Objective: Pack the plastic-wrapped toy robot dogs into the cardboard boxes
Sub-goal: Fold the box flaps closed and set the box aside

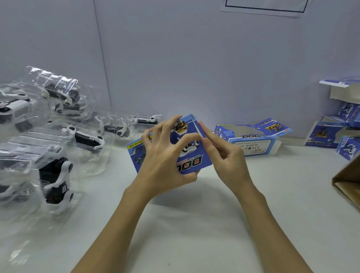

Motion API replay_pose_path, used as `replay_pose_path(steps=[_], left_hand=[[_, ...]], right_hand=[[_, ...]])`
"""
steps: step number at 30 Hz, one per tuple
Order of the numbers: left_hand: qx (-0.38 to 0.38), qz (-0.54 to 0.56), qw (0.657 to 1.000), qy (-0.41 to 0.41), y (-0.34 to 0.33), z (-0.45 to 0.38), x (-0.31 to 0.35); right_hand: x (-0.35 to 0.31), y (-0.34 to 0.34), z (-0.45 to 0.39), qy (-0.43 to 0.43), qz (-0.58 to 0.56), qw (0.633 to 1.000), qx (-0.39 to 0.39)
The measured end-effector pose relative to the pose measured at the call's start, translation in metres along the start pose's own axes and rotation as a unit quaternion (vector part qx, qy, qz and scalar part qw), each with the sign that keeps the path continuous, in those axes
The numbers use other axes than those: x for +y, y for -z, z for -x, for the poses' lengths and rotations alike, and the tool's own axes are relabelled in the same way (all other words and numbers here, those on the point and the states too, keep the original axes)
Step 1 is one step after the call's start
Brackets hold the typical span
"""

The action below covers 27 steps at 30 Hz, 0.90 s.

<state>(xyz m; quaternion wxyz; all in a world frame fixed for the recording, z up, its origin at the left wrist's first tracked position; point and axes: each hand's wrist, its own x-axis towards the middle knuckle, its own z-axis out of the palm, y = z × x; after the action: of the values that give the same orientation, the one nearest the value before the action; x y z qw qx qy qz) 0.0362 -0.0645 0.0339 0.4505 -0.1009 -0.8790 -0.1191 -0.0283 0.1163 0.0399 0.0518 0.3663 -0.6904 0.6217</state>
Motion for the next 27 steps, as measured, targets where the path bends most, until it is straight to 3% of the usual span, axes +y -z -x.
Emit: replay_pose_path(steps=[7, 19, 24, 27], left_hand=[[0.030, -0.004, 0.999, 0.013, 0.000, -0.002, 0.002], [-0.030, -0.006, 0.999, 0.031, -0.006, -0.009, 0.011], [-0.027, -0.006, 1.000, 0.012, -0.004, -0.007, 0.009], [-0.023, 0.006, 1.000, -0.003, -0.003, -0.007, 0.007]], right_hand=[[0.002, -0.016, -0.002, -0.015, -0.077, 0.996, -0.038], [0.006, -0.011, -0.008, -0.081, -0.074, 0.993, 0.044], [0.012, -0.006, -0.005, -0.102, -0.189, 0.976, -0.014], [0.011, -0.001, -0.006, -0.099, -0.166, 0.980, -0.036]])
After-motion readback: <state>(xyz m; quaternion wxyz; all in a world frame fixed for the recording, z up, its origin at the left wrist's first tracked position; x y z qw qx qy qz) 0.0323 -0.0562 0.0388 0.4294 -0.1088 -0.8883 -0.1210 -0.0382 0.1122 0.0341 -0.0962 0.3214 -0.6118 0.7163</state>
